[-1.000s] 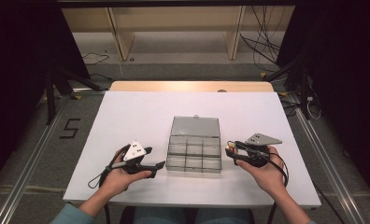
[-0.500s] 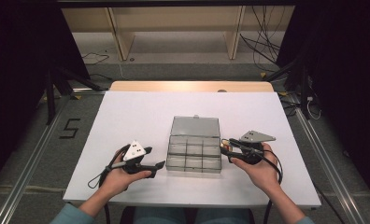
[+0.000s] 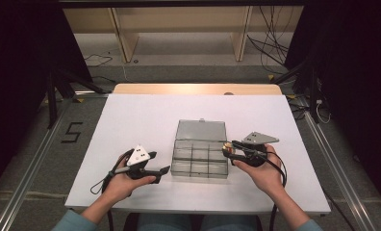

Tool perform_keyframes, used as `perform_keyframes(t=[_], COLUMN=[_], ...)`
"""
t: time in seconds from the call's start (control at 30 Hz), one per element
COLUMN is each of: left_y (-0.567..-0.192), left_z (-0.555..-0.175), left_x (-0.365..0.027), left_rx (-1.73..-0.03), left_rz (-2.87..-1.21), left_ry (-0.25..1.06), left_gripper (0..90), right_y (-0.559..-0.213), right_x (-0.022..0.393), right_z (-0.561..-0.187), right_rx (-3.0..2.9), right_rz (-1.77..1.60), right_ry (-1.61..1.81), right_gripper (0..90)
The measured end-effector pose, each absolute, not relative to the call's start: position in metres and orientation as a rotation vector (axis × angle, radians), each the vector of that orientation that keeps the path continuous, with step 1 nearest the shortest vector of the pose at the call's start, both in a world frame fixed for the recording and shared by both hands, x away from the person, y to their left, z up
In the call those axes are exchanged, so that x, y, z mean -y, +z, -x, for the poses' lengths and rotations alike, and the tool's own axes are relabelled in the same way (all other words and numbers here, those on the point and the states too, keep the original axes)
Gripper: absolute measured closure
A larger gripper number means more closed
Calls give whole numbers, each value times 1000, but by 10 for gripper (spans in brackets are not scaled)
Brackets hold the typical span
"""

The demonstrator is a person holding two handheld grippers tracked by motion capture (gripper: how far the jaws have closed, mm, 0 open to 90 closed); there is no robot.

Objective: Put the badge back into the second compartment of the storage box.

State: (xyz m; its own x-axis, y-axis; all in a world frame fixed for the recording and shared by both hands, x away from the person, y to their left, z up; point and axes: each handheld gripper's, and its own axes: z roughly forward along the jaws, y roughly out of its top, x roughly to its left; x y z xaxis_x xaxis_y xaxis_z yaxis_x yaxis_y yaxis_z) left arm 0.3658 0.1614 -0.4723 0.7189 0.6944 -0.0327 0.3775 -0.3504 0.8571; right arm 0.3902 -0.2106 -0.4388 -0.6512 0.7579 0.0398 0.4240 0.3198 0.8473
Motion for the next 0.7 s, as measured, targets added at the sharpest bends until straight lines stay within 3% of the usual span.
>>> perform_keyframes(t=[0.7], left_y=[-472], left_z=[-366], left_x=[-161], left_rx=[-819], left_rz=[-1973], left_ry=[421], left_gripper=[247], right_y=[-436], right_x=[191], right_z=[-398], right_rx=[-2246], right_rz=[-1015], right_ry=[1275], right_gripper=[477])
